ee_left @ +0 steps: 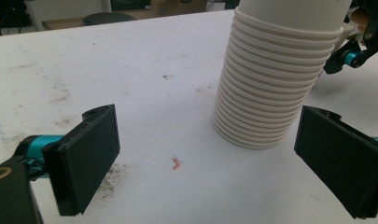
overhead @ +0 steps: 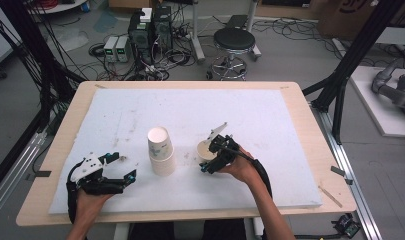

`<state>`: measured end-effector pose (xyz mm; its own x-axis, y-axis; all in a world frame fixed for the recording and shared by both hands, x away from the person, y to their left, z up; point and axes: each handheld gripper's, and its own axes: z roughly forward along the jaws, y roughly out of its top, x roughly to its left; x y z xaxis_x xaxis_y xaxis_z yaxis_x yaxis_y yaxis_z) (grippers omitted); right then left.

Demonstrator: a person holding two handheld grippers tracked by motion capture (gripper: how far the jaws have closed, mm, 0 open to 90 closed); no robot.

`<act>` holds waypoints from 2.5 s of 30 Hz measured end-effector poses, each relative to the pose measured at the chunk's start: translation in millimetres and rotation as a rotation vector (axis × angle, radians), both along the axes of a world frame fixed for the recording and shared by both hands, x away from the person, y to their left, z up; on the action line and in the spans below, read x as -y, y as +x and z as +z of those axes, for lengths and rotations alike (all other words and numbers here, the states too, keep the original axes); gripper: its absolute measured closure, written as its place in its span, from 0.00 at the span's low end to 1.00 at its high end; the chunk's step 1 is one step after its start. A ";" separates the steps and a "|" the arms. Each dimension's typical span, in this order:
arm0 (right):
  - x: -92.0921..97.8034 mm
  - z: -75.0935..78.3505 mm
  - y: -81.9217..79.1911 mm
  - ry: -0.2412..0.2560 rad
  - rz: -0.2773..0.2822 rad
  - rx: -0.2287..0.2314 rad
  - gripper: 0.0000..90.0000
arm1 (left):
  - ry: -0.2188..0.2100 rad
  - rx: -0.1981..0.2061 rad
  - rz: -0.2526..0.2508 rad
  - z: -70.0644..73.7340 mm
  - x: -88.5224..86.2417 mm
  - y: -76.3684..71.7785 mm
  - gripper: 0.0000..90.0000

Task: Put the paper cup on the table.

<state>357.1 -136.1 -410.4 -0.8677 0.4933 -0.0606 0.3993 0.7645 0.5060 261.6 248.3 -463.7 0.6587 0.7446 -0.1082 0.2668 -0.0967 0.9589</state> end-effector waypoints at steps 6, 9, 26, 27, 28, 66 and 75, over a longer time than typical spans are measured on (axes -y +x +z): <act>15.8 -2.1 -10.1 0.049 -0.018 0.023 0.17 | -0.002 0.002 0.000 -0.1 0.0 0.0 0.08; 23.4 -3.0 -18.2 0.083 -0.023 0.051 0.17 | -0.004 0.002 -0.004 -0.2 -0.3 -0.1 0.08; 85.8 -15.5 -58.6 0.345 -0.174 0.204 0.17 | -0.009 0.001 -0.004 -0.2 -0.7 -0.3 0.08; 89.2 -16.0 -60.2 0.357 -0.181 0.211 0.17 | -0.009 0.003 -0.003 -0.3 -0.8 -0.4 0.08; 92.2 -16.6 -62.1 0.373 -0.190 0.221 0.17 | -0.011 0.005 -0.002 -0.3 -0.6 -0.6 0.08; 131.5 -39.3 -85.1 0.454 -0.296 0.354 0.17 | 0.009 0.005 -0.015 -0.1 0.8 0.1 0.08; 133.2 -39.6 -85.3 0.472 -0.320 0.351 0.17 | 0.000 0.012 -0.032 -0.2 -0.2 -0.5 0.08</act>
